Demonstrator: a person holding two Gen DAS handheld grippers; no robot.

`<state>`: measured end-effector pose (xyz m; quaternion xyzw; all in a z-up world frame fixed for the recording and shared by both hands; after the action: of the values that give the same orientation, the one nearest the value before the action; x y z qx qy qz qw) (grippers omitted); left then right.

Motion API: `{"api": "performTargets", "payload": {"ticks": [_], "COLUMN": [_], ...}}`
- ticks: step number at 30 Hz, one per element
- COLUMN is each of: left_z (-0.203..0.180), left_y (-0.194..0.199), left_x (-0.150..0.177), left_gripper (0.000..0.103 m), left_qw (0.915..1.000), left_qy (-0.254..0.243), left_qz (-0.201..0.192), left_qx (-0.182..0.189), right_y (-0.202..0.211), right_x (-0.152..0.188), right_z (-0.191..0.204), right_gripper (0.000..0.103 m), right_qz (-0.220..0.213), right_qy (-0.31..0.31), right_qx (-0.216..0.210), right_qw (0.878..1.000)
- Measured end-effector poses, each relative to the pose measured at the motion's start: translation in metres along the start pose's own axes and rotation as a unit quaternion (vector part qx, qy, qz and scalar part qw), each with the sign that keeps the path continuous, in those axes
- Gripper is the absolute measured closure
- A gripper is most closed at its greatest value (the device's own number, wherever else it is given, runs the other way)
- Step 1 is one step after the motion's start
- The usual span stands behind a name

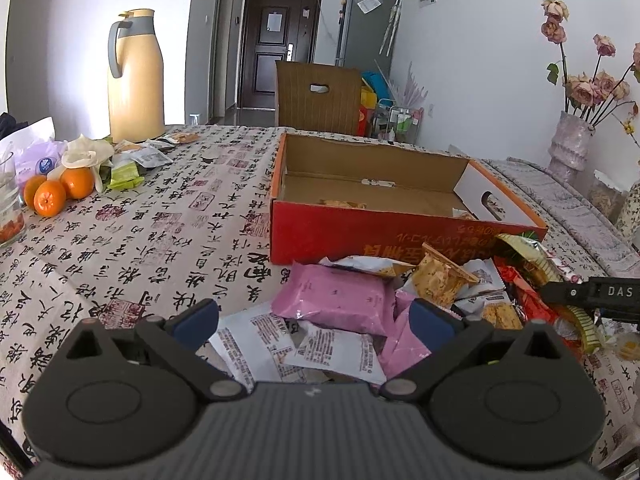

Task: Organize snacks
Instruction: 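Grasp the white-and-red wrapped snack in the pile with the right gripper, then grasp the white printed packet from the pile with the left gripper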

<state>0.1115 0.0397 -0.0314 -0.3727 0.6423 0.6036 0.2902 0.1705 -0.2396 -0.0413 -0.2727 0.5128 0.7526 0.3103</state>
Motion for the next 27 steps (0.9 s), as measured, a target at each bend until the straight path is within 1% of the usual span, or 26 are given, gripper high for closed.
{"api": "performTargets", "payload": {"ticks": [3, 8, 17, 23, 27], "left_z": [0.001, 0.003, 0.005, 0.022, 0.035], "left_y": [-0.001, -0.003, -0.012, -0.021, -0.028], "left_x": [-0.001, -0.001, 0.0, 0.006, 0.009], "left_gripper": [0.0, 0.0, 0.0, 0.0, 0.0], "left_qw": [1.0, 0.9999, 0.9993, 0.9972, 0.996], "left_qy": [0.0, -0.002, -0.021, -0.039, -0.028], "left_qz": [0.001, 0.005, 0.021, 0.041, 0.059], "left_qx": [-0.003, -0.01, -0.022, -0.049, -0.061], "right_y": [0.006, 0.018, 0.041, 0.048, 0.048], "right_x": [0.001, 0.001, -0.004, 0.0, 0.003], "right_z": [0.0, 0.0, -0.005, -0.01, -0.011], "right_gripper": [0.066, 0.068, 0.067, 0.067, 0.067], "right_qz": [-0.015, -0.04, -0.096, -0.104, -0.105], "right_qy": [0.006, 0.017, 0.043, 0.045, 0.042], "right_qx": [0.003, 0.0, 0.029, 0.031, 0.031], "right_qw": [1.0, 0.999, 0.994, 0.993, 0.993]}}
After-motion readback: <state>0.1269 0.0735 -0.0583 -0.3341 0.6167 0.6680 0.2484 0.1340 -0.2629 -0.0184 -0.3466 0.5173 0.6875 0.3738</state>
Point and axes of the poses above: each gripper's, at about its wrist camera, not at the fingertips, and y roughly against the way its jaws point, z to its left, x to its underside, the point moved 4 cm from there along -y, roughly the way its jaws point, and after that the axes turned 1 degree about y, right-handed, at the moved point
